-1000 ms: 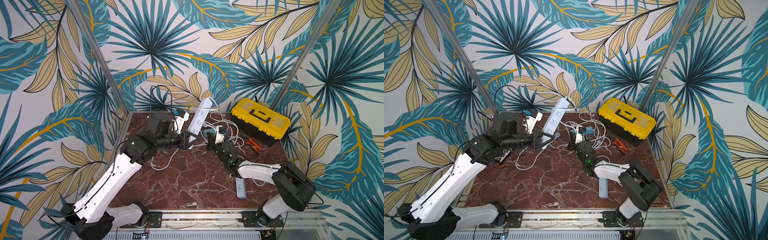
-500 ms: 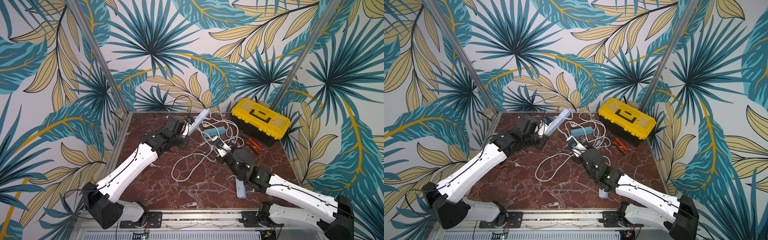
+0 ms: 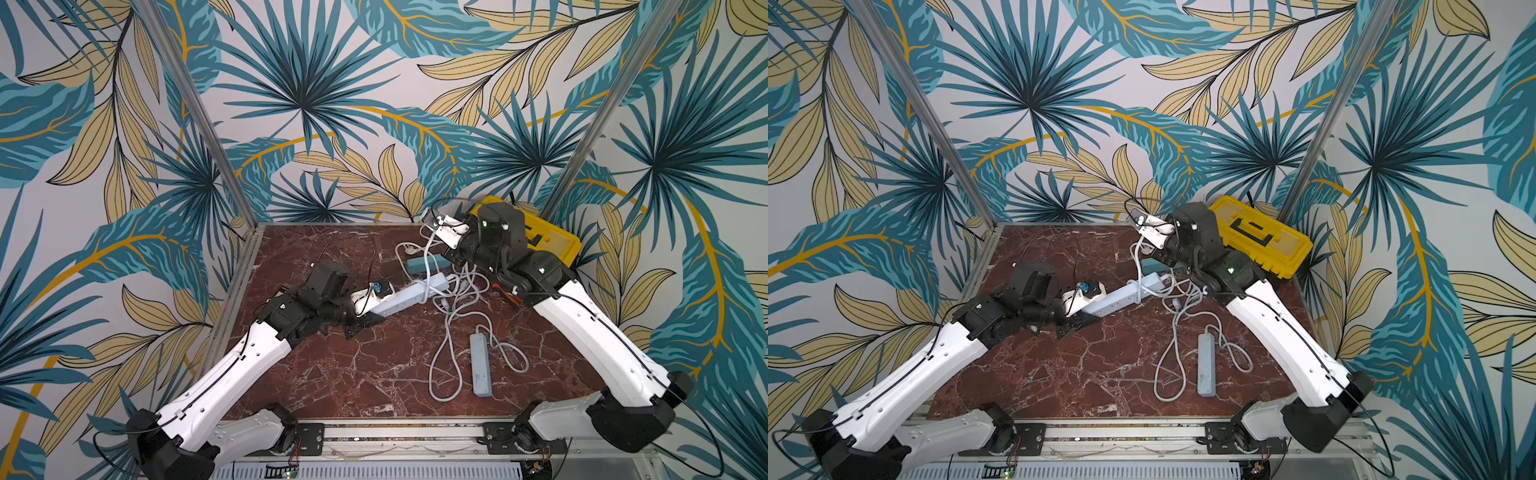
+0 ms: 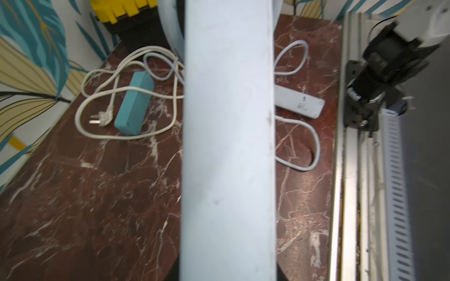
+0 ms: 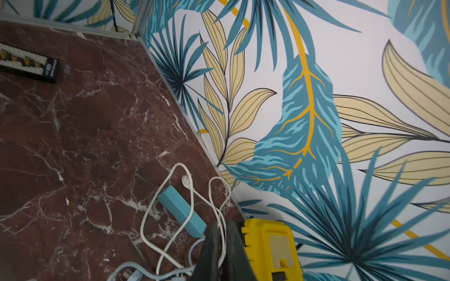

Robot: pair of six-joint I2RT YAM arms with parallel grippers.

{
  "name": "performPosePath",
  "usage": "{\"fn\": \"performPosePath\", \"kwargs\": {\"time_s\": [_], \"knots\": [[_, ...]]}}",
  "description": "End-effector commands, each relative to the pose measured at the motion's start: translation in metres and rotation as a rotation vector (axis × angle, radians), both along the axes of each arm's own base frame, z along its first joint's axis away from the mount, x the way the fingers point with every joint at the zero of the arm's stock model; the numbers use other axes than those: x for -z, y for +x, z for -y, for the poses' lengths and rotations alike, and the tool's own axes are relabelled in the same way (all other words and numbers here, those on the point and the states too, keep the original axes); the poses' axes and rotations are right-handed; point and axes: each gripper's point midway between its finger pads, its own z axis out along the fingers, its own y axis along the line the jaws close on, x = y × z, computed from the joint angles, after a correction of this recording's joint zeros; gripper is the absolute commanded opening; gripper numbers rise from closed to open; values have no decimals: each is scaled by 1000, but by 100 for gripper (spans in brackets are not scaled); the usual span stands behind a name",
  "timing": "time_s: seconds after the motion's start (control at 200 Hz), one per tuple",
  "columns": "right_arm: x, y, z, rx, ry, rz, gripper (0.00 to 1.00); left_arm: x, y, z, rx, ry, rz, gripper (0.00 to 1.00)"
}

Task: Wrap the cord around the power strip
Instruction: Wrap the power cord around the power strip.

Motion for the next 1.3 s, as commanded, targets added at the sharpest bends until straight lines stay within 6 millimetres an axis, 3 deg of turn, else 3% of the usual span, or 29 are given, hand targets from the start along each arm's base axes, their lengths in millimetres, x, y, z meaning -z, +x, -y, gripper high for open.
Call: {"fn": "performPosePath", "kwargs": {"time_s": [0.0,0.055,0.125,0.215,0.3,0.466,0.646,0.701,0.776,0.906,1.031,1.121,1.212,1.292], "knots": [[16,15,-20,-162,211,-222,19,-45,-44,22,267,-199,-34,0],[21,32,-27,-203,327,-298,25,-60,-49,24,296,-240,-40,0],[30,58,-32,-191,490,-369,41,-76,-46,25,297,-274,-16,0],[42,94,-30,-141,694,-388,54,-92,-26,23,223,-317,22,0],[69,115,-29,-82,805,-419,61,-102,-1,19,113,-335,36,0],[128,131,-21,35,896,-459,72,-115,31,13,-24,-345,32,0],[185,134,-11,165,951,-497,74,-129,55,6,-160,-371,38,0],[202,129,-14,190,961,-515,69,-132,68,0,-236,-387,34,0],[221,114,-20,227,939,-527,53,-133,91,-11,-360,-408,36,0],[228,76,-35,228,852,-501,26,-135,126,-40,-542,-423,29,0],[222,31,-58,159,600,-477,13,-125,155,-66,-663,-409,19,0],[214,9,-53,150,434,-424,5,-107,173,-85,-739,-277,114,0],[189,-7,-40,138,327,-322,1,-83,192,-117,-840,-78,179,0],[162,-28,-40,61,216,-217,0,-66,206,-142,-912,53,215,0]]}}
